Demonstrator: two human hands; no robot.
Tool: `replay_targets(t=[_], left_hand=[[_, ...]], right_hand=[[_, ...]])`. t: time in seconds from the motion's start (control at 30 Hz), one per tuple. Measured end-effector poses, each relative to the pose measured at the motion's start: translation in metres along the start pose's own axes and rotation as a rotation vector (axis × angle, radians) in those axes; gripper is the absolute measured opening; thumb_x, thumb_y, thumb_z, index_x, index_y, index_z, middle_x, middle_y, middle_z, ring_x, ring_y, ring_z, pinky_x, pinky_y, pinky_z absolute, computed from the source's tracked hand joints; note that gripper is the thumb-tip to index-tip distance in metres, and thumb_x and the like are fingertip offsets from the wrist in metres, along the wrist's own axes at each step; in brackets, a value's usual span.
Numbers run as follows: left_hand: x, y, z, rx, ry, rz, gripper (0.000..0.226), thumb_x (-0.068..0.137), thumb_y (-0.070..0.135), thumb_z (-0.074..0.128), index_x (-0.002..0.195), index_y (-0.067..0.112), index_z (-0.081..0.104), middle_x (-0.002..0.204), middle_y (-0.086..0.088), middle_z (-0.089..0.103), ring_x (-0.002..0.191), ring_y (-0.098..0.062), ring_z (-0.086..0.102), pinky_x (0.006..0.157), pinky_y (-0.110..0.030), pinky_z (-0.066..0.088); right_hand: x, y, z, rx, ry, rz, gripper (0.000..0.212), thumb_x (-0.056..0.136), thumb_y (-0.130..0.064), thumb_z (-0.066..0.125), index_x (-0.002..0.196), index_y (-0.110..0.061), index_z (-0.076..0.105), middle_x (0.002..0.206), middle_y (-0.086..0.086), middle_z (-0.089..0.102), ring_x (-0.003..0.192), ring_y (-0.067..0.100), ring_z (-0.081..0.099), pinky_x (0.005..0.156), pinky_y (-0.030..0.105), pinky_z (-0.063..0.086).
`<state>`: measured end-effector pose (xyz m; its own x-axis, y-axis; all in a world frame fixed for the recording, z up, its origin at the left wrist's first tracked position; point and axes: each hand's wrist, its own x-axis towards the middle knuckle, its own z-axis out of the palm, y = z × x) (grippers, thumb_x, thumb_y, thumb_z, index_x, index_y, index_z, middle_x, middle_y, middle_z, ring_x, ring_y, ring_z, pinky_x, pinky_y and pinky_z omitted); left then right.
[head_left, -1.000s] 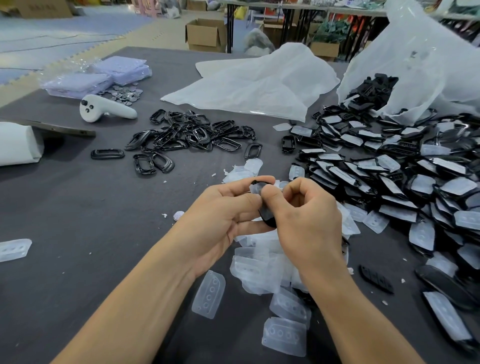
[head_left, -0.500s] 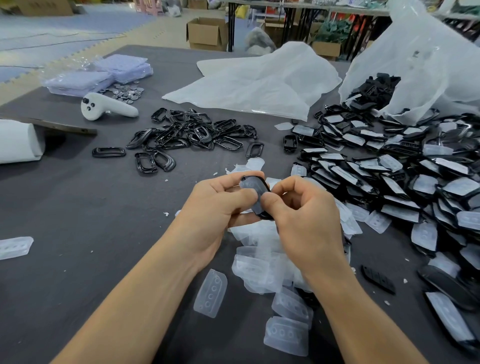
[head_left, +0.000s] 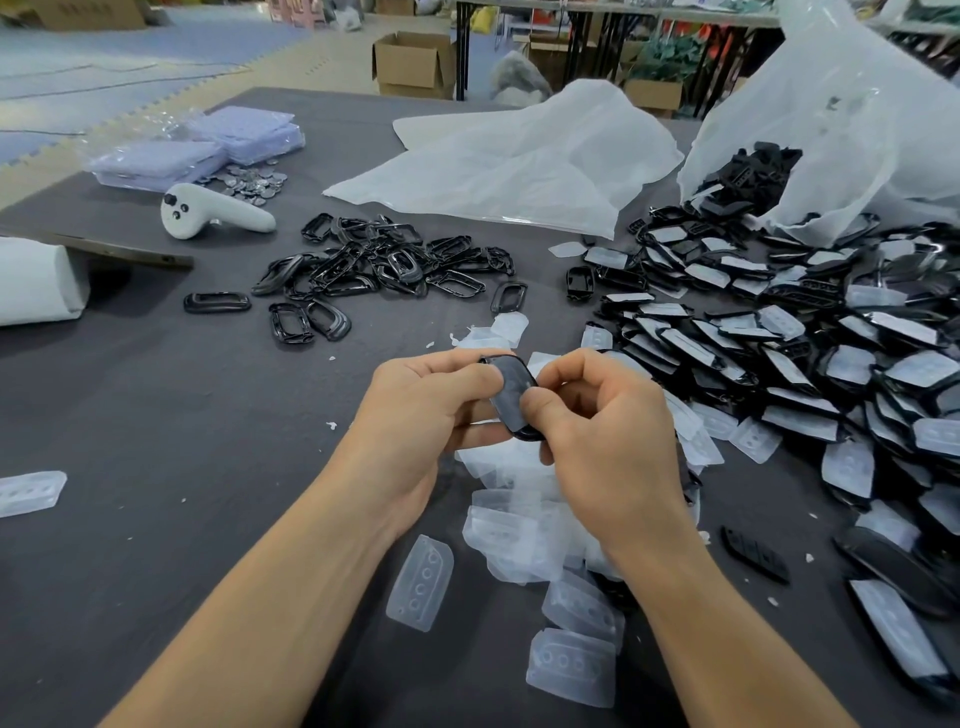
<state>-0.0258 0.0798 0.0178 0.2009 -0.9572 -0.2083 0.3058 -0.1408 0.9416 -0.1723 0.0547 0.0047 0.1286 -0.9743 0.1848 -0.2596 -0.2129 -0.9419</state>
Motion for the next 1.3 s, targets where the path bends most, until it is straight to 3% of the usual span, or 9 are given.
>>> replay_targets(t=[0.23, 0.37, 0.47, 0.57, 0.8, 0.9, 1.1, 1.3], left_hand=[[-0.0002, 0.0018, -0.0021, 0.021, -0.115, 0.001, 0.036, 0.075, 0.003, 0.052, 0.098, 0.004, 0.081, 0.090, -0.013, 0.078, 0.076, -0.017, 0.076, 0.064, -0.024, 0.059], [-0.0019, 0.0002, 0.0018, 0.073, -0.006, 0.026, 0.024, 0.092, -0.004, 0.059, 0.093, 0.007, 0.081, 0.081, -0.011, 0.079, 0.063, -0.013, 0.072, 0.061, -0.023, 0.059], [-0.0029, 0.0009, 0.0019, 0.078, 0.040, 0.040, 0.023, 0.091, -0.007, 0.061, 0.091, 0.005, 0.081, 0.083, -0.019, 0.078, 0.066, -0.020, 0.073, 0.061, -0.025, 0.059], [-0.0035, 0.0008, 0.0027, 0.063, 0.068, 0.050, 0.023, 0.090, -0.009, 0.062, 0.091, 0.003, 0.081, 0.086, -0.024, 0.077, 0.069, -0.026, 0.071, 0.061, -0.027, 0.060], [-0.0032, -0.0007, 0.0034, 0.188, 0.082, 0.139, 0.022, 0.090, 0.000, 0.066, 0.092, 0.013, 0.084, 0.085, -0.015, 0.079, 0.073, -0.021, 0.072, 0.064, -0.025, 0.059], [0.0002, -0.0014, 0.0012, 0.273, 0.123, 0.194, 0.019, 0.089, -0.002, 0.071, 0.091, 0.012, 0.083, 0.078, -0.017, 0.077, 0.063, -0.022, 0.064, 0.058, -0.024, 0.055], [0.0003, -0.0027, 0.0021, 0.242, 0.202, 0.247, 0.021, 0.090, -0.003, 0.072, 0.086, 0.016, 0.082, 0.071, -0.007, 0.078, 0.056, -0.010, 0.068, 0.055, -0.019, 0.055], [-0.0004, -0.0074, 0.0062, 0.204, 0.174, 0.244, 0.028, 0.091, -0.001, 0.071, 0.079, 0.023, 0.081, 0.074, -0.009, 0.079, 0.060, -0.015, 0.072, 0.058, -0.022, 0.059]], right_hand=[[0.0013, 0.0029, -0.0026, -0.013, 0.039, 0.004, 0.007, 0.082, -0.030, 0.071, 0.084, -0.034, 0.065, 0.062, -0.006, 0.068, 0.053, 0.013, 0.059, 0.058, 0.032, 0.048], [0.0002, 0.0017, -0.0020, -0.040, 0.022, -0.008, 0.009, 0.084, -0.027, 0.072, 0.083, -0.034, 0.065, 0.062, -0.007, 0.068, 0.053, 0.011, 0.060, 0.057, 0.032, 0.050], [-0.0002, 0.0015, -0.0015, -0.046, -0.001, -0.011, 0.011, 0.085, -0.023, 0.072, 0.081, -0.032, 0.066, 0.061, -0.005, 0.067, 0.052, 0.012, 0.060, 0.056, 0.032, 0.049], [-0.0009, 0.0008, -0.0001, -0.026, -0.024, -0.016, 0.004, 0.082, -0.031, 0.068, 0.080, -0.030, 0.065, 0.062, -0.005, 0.067, 0.054, 0.015, 0.060, 0.056, 0.032, 0.048], [-0.0007, 0.0008, -0.0011, 0.013, -0.032, -0.017, 0.006, 0.083, -0.034, 0.068, 0.081, -0.028, 0.066, 0.060, -0.002, 0.065, 0.048, 0.011, 0.052, 0.052, 0.030, 0.043], [-0.0003, 0.0011, -0.0020, 0.024, -0.055, -0.019, 0.006, 0.084, -0.028, 0.069, 0.079, -0.027, 0.066, 0.060, 0.000, 0.065, 0.048, 0.010, 0.050, 0.051, 0.029, 0.043], [0.0007, -0.0012, -0.0045, 0.104, -0.068, -0.004, 0.024, 0.097, -0.007, 0.062, 0.093, -0.026, 0.076, 0.074, -0.002, 0.074, 0.056, 0.017, 0.068, 0.054, 0.024, 0.052], [0.0017, -0.0039, -0.0032, 0.176, -0.069, 0.038, 0.024, 0.085, -0.007, 0.075, 0.093, -0.030, 0.073, 0.079, -0.002, 0.076, 0.059, 0.017, 0.072, 0.055, 0.021, 0.054]])
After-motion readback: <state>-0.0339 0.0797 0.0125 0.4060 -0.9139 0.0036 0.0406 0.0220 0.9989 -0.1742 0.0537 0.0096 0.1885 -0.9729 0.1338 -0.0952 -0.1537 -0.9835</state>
